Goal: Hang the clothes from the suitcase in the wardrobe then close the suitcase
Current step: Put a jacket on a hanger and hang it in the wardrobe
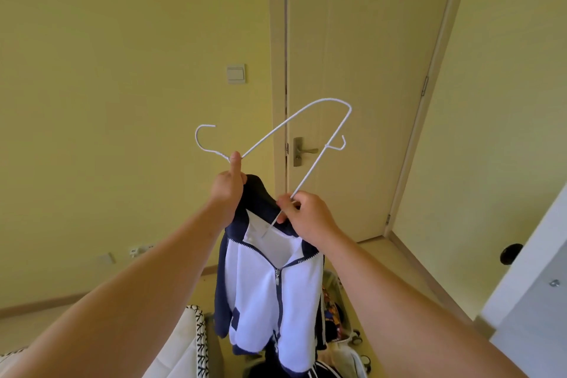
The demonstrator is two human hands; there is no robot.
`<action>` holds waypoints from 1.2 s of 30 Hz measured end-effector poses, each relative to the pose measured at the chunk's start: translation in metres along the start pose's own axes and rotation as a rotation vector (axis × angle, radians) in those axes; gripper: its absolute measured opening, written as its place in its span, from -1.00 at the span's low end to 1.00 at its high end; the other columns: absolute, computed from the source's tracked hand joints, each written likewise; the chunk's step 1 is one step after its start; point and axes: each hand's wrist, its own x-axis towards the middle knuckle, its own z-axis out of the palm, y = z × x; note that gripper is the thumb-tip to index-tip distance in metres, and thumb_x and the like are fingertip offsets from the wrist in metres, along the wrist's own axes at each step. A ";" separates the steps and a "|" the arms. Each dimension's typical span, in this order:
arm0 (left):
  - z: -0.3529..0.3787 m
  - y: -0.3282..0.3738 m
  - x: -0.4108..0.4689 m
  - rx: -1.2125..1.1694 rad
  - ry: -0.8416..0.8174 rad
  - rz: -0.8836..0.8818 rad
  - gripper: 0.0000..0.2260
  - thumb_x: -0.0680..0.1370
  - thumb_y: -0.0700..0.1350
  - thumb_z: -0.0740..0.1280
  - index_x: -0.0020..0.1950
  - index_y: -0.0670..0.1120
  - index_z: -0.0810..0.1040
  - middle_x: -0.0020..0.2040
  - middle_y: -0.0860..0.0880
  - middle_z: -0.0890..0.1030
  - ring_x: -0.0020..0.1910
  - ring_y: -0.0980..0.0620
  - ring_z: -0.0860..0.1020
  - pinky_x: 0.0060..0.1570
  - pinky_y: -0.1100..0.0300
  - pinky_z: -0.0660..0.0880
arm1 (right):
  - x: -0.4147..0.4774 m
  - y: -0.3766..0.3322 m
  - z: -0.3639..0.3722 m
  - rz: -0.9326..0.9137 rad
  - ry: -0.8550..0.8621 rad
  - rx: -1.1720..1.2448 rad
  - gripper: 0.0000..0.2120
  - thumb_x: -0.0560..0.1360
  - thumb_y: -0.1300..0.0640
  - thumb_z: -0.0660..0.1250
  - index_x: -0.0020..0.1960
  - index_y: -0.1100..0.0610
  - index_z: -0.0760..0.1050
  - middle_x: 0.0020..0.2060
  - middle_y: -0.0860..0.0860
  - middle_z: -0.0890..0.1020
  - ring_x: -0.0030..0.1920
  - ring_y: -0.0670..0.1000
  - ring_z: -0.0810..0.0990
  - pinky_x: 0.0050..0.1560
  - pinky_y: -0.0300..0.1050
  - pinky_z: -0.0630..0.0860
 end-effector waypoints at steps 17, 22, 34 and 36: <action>-0.041 -0.027 0.029 0.089 0.068 -0.105 -0.86 0.56 -0.09 0.21 -0.19 -0.04 0.47 -0.19 -0.07 0.39 -0.20 -0.07 0.34 -0.26 0.11 0.25 | 0.018 -0.006 -0.034 0.094 0.382 0.348 -0.82 0.49 0.26 0.43 -0.05 -0.02 0.64 -0.09 -0.09 0.68 -0.06 -0.09 0.66 -0.07 -0.25 0.53; -0.048 -0.028 0.035 0.076 0.037 -0.094 -0.81 0.59 -0.07 0.19 -0.22 -0.03 0.43 -0.22 -0.05 0.34 -0.23 -0.06 0.32 -0.27 0.12 0.27 | 0.019 -0.013 -0.036 -0.032 0.452 0.246 -0.88 0.55 0.19 0.36 -0.06 0.00 0.62 -0.17 -0.16 0.66 -0.17 -0.19 0.62 -0.12 -0.26 0.50; -0.044 -0.035 0.044 0.212 0.016 0.047 -0.76 0.62 -0.12 0.19 -0.23 -0.06 0.49 -0.24 -0.06 0.42 -0.13 -0.08 0.36 -0.13 0.08 0.25 | 0.012 -0.029 -0.035 -0.005 0.150 0.170 -0.57 0.58 -0.27 0.25 -0.17 -0.01 0.71 -0.18 -0.06 0.71 -0.19 -0.05 0.59 -0.09 -0.17 0.46; -0.045 -0.036 0.045 0.197 0.032 0.059 -0.76 0.64 -0.03 0.23 -0.20 -0.06 0.48 -0.22 -0.05 0.46 -0.13 -0.09 0.40 -0.10 0.08 0.30 | 0.015 -0.027 -0.034 -0.065 0.171 0.139 -0.64 0.61 -0.18 0.27 -0.19 -0.02 0.69 -0.20 -0.16 0.71 -0.18 -0.15 0.59 -0.07 -0.20 0.46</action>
